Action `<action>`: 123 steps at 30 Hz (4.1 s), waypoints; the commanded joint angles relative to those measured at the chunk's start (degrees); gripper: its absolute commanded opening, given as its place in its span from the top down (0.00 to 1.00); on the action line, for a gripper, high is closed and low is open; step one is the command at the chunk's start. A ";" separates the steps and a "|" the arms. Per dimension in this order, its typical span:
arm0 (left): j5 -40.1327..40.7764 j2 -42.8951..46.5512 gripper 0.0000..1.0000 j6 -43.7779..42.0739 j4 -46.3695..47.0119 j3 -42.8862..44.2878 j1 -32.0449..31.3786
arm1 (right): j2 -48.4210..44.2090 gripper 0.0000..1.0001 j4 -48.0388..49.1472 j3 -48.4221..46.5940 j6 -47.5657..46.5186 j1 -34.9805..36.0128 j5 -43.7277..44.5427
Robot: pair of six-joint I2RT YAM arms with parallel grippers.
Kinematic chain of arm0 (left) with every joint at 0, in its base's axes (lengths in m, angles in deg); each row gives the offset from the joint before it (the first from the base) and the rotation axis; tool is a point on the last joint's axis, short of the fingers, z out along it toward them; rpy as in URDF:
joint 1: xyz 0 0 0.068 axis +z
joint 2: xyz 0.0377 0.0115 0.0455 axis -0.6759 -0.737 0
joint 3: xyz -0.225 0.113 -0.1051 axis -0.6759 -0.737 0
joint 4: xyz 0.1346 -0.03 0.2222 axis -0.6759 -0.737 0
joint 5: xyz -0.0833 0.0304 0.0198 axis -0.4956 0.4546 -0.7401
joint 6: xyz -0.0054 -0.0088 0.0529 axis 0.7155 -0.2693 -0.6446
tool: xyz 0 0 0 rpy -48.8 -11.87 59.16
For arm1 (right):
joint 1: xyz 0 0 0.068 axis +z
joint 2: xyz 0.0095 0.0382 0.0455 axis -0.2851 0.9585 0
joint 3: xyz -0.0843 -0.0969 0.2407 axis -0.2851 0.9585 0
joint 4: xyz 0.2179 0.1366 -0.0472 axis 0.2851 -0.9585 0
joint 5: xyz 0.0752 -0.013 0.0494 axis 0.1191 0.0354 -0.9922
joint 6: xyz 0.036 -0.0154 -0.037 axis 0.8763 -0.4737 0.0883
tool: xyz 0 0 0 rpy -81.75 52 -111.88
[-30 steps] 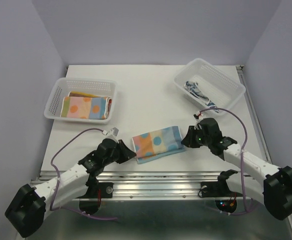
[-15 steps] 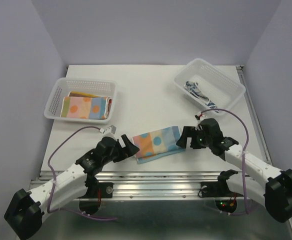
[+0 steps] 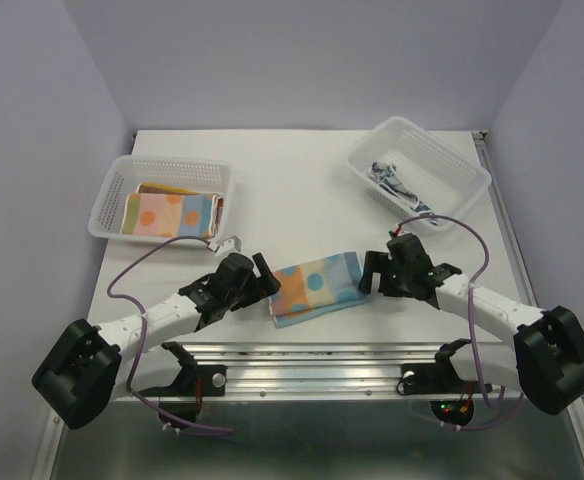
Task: Fold and stack the towels
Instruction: Fold the towel, then neatly place the folded towel into the bin
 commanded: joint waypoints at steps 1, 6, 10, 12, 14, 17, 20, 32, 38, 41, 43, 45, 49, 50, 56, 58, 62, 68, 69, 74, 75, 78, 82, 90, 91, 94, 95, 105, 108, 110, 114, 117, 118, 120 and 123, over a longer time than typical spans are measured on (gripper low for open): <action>-0.17 -2.81 0.01 -1.44 2.19 1.91 -0.18 | -1.83 0.00 -3.72 0.07 1.07 0.58 5.43; -1.84 -5.19 0.08 -1.10 2.72 2.08 -0.62 | -2.00 0.00 -4.60 0.34 1.42 0.49 6.48; -2.02 -7.12 0.16 -0.74 3.16 2.35 -2.20 | -2.18 0.00 -4.43 0.34 1.34 0.49 6.39; -1.76 -9.13 0.24 -0.57 2.90 2.96 -3.25 | -2.88 0.00 -4.25 0.43 1.42 0.49 6.31; -1.23 -11.33 0.29 -0.30 2.11 3.40 -4.48 | -4.02 0.00 -3.99 0.69 1.34 0.49 6.22; -0.09 -13.27 0.41 0.58 0.96 4.45 -5.72 | -4.99 0.00 -3.63 0.95 1.16 0.49 6.13; 1.76 -15.91 0.58 1.19 -0.44 5.77 -7.56 | -6.39 0.00 -3.46 1.22 1.07 0.49 6.13; 23.01 -30.50 1.00 -3.89 -19.16 25.63 -13.28 | -14.66 0.00 -1.35 3.15 1.34 0.58 6.39; 37.42 -30.95 1.00 -14.00 -25.58 34.59 -13.28 | -18.96 0.00 -1.44 3.94 1.07 0.49 6.83; 42.19 -29.02 1.00 -26.28 -22.00 36.53 -13.19 | -19.41 0.00 -0.91 4.21 0.81 0.49 5.78; 44.03 -27.70 1.00 -34.78 -19.70 37.76 -12.49 | -19.32 0.00 -1.00 4.20 0.81 0.49 5.60; 46.31 -26.65 1.00 -39.48 -18.30 38.38 -11.35 | -19.32 0.00 -1.09 4.29 0.72 0.49 5.08; 44.48 -23.57 1.00 -52.66 -13.29 39.44 -5.04 | -19.67 0.00 -0.56 4.73 0.55 0.49 3.94; 43.87 -22.87 1.00 -55.12 -12.58 39.87 -1.71 | -19.84 0.00 -0.38 4.73 0.54 0.49 3.85; 33.94 -19.87 1.00 -71.74 -10.11 43.12 8.42 | -20.37 0.00 -0.47 4.99 0.90 0.49 4.03; 31.92 -19.78 1.00 -78.13 -11.78 44.79 11.58 | -20.37 0.00 -0.38 5.08 0.90 0.49 3.85; 26.12 -19.69 1.00 -84.40 -14.85 49.36 19.58 | -20.37 0.00 -0.38 5.08 0.90 0.49 4.02; 21.20 -20.93 1.00 -92.13 -16.29 49.64 26.70 | -20.37 0.00 0.06 5.17 0.72 0.49 3.32; 19.97 -20.84 1.00 -92.93 -16.01 49.55 27.15 | -20.29 0.00 0.06 5.17 0.63 0.49 3.32; 16.97 -23.91 1.00 -95.31 -15.48 51.47 31.27 | -20.37 0.00 -0.03 5.17 0.81 0.49 3.49; 17.14 -25.31 1.00 -96.01 -15.56 52.44 31.80 | -20.37 0.00 0.06 5.17 0.81 0.58 3.49; 17.23 -27.42 1.00 -97.41 -15.31 54.11 33.91 | -20.55 0.00 0.15 5.17 0.63 0.49 3.67; 13.37 -29.45 1.00 -98.73 -16.87 56.65 37.33 | -20.64 0.00 0.49 5.17 0.37 0.49 3.32; 10.20 -33.05 1.00 -100.32 -16.62 54.03 40.33 | -21.77 0.00 -2.05 3.94 1.07 0.49 8.94; 10.03 -33.32 1.00 -100.23 -16.62 54.37 41.73 | -22.21 0.00 -1.53 4.20 1.07 0.49 8.94; 10.64 -33.84 1.00 -100.58 -15.74 54.73 43.32 | -24.15 0.00 -1.09 4.55 0.63 0.49 9.20; 10.81 -33.85 1.00 -100.67 -15.39 54.73 43.50 | -24.59 0.00 -0.74 4.64 0.63 0.58 9.47; 9.76 -34.20 1.00 -99.71 -16.27 55.87 45.08 | -26.35 0.00 -0.03 5.17 0.46 0.49 10.08; 11.60 -33.67 1.00 -99.70 -13.91 54.38 45.43 | -26.17 0.00 -0.21 5.00 0.54 0.58 10.00; 11.69 -33.06 1.00 -99.62 -12.67 53.68 46.04 | -26.52 0.00 -0.21 5.08 0.46 0.49 10.00; 10.99 -31.39 1.00 -99.27 -11.00 53.06 46.93 | -25.74 0.00 0.85 5.43 0.02 0.49 7.63; 11.26 -31.56 1.00 -98.92 -10.82 53.32 46.93 | -24.68 0.00 0.58 5.08 -0.07 0.40 7.45; 11.17 -31.47 0.69 -98.74 -10.82 53.32 46.93 | -24.51 0.00 0.67 5.08 0.02 0.49 7.28; 11.34 -31.47 0.19 -97.95 -10.82 53.76 46.93 | -24.50 0.00 0.50 5.08 0.02 0.49 7.27; 12.48 -31.39 0.01 -96.81 -10.73 55.34 46.93 | -24.59 0.00 0.58 5.17 0.19 0.49 7.62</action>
